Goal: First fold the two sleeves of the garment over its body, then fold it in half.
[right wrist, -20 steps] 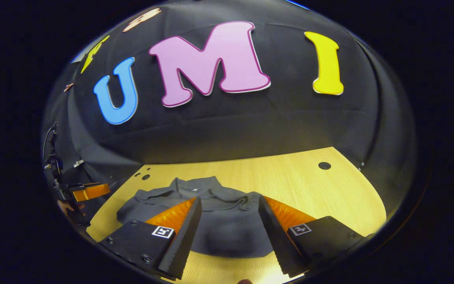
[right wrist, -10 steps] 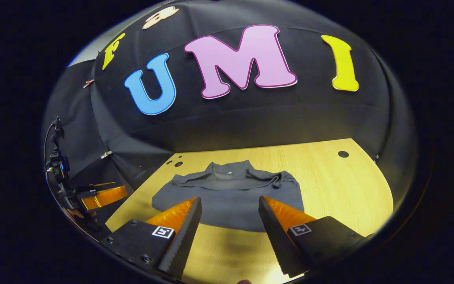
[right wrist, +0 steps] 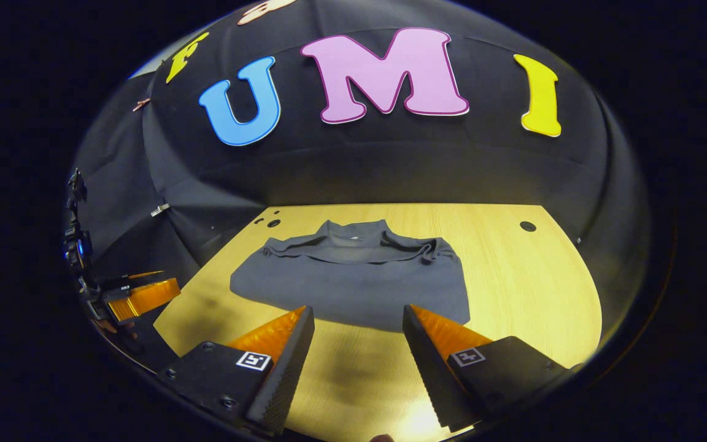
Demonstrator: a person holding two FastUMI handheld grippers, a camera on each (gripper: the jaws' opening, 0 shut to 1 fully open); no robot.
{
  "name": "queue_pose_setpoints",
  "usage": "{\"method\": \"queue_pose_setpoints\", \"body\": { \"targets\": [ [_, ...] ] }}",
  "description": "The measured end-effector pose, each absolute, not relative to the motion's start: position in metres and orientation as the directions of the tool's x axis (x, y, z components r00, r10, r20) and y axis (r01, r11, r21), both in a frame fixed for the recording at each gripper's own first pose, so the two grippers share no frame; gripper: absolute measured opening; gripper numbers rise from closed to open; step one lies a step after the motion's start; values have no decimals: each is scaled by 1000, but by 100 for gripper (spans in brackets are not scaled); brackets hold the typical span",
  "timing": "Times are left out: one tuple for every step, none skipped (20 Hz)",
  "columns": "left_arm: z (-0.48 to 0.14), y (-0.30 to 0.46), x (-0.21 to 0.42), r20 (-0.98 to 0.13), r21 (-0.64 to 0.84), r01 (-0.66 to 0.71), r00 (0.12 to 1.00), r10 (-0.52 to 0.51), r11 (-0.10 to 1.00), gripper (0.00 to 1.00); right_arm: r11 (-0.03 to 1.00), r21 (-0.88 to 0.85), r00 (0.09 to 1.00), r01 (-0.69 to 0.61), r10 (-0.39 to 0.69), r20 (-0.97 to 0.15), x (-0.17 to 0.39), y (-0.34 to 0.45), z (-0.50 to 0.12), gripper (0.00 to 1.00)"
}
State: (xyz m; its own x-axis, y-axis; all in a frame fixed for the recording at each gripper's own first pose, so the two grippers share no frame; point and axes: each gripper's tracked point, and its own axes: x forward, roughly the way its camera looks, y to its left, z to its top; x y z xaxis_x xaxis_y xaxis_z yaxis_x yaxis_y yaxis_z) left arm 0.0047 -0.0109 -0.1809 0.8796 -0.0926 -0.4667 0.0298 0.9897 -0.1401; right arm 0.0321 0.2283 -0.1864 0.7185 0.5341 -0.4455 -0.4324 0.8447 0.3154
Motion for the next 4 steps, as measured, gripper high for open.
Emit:
{"method": "queue_pose_setpoints", "body": {
  "targets": [
    [-180, -9, 5, -466, -141, 36, 880, -99, 989, 94, 846, 315, 722, -429, 531, -444, 31, 229, -184, 90],
    [-180, -7, 6, -463, -141, 45, 880, -106, 989, 94, 851, 309, 729, -424, 523, -441, 31, 231, -182, 90],
    [-179, -7, 6, -461, -139, 54, 880, -113, 989, 94, 863, 291, 743, -413, 504, -440, 31, 229, -181, 90],
    [-180, -6, 5, -462, -137, 62, 879, -119, 989, 94, 873, 276, 759, -403, 487, -433, 33, 227, -178, 90]
  ]
}}
